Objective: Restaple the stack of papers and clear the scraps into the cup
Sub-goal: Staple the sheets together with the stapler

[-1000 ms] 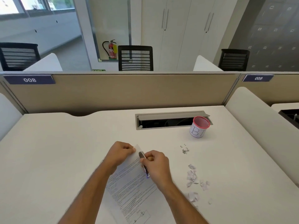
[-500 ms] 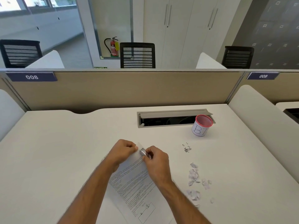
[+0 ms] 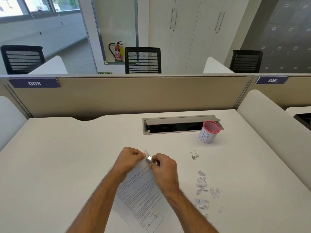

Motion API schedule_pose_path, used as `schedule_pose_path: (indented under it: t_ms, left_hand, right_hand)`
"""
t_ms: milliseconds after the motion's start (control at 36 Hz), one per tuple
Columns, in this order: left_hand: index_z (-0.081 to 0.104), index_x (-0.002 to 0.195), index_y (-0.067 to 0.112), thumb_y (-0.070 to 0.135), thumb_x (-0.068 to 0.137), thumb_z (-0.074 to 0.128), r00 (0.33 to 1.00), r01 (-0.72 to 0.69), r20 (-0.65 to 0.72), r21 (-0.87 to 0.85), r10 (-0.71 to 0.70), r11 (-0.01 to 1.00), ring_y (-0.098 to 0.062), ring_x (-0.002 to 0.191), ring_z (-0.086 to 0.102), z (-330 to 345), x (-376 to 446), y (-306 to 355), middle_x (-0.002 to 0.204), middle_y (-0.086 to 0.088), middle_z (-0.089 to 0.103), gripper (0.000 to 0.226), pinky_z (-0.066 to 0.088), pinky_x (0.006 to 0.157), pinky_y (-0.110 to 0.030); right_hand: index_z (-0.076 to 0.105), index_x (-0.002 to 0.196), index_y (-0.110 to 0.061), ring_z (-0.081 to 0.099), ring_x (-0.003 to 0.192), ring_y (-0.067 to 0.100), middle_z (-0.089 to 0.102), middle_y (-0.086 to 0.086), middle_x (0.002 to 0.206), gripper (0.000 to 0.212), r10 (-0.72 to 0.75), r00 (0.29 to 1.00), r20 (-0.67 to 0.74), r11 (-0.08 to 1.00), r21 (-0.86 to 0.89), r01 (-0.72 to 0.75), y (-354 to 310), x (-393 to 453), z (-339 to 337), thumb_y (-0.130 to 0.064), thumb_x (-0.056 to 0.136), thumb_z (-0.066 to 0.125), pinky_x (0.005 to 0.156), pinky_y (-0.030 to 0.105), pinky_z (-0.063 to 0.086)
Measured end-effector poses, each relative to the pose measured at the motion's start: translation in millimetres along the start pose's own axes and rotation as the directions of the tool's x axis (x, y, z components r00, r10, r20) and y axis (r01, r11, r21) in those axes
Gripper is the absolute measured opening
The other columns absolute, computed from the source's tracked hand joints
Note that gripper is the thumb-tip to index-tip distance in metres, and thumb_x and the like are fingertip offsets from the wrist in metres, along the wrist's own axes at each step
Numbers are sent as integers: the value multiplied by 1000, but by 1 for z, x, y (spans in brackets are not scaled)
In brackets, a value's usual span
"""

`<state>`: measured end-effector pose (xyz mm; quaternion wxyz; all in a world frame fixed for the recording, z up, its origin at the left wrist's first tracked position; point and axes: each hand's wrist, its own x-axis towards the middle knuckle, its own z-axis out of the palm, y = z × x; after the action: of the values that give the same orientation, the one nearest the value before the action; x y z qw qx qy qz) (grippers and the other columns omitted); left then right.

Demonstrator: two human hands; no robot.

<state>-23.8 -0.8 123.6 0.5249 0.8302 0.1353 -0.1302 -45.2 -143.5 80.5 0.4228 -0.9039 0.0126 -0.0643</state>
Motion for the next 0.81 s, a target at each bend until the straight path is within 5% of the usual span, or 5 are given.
schedule_pose_path:
  t_ms: [472,639,806]
  left_hand:
    - [67,69,-4,24,81,74,995,75,-65,-76,-80,994,-23,57,54,-1,8,-1,64,-15,59,31,42,55,-32]
    - [54,63,11,15,77,73,991,103,-73,-128,-113,986,-21,59,43,-1,7,4,64,-12,47,24,34,53,-30]
    - [63,58,10,19,83,77,993,79,-70,-209,-96,975,-22,58,55,-1,8,1,62,-10,61,30,44,59,-32]
  right_hand:
    - [60,84,-18,45,80,9,55,-9,82,11,-193,976,-100,977,-108,182,-1,-5,8,-13,94,64,63,11,33]
    - [61,87,-14,49,81,14,57,-3,84,10,-366,914,-173,923,-191,334,-5,-8,9,-5,89,64,62,27,47]
    - [65,92,-18,48,86,9,58,-9,88,7,-229,963,-140,970,-120,213,-7,-4,3,-11,92,64,69,19,42]
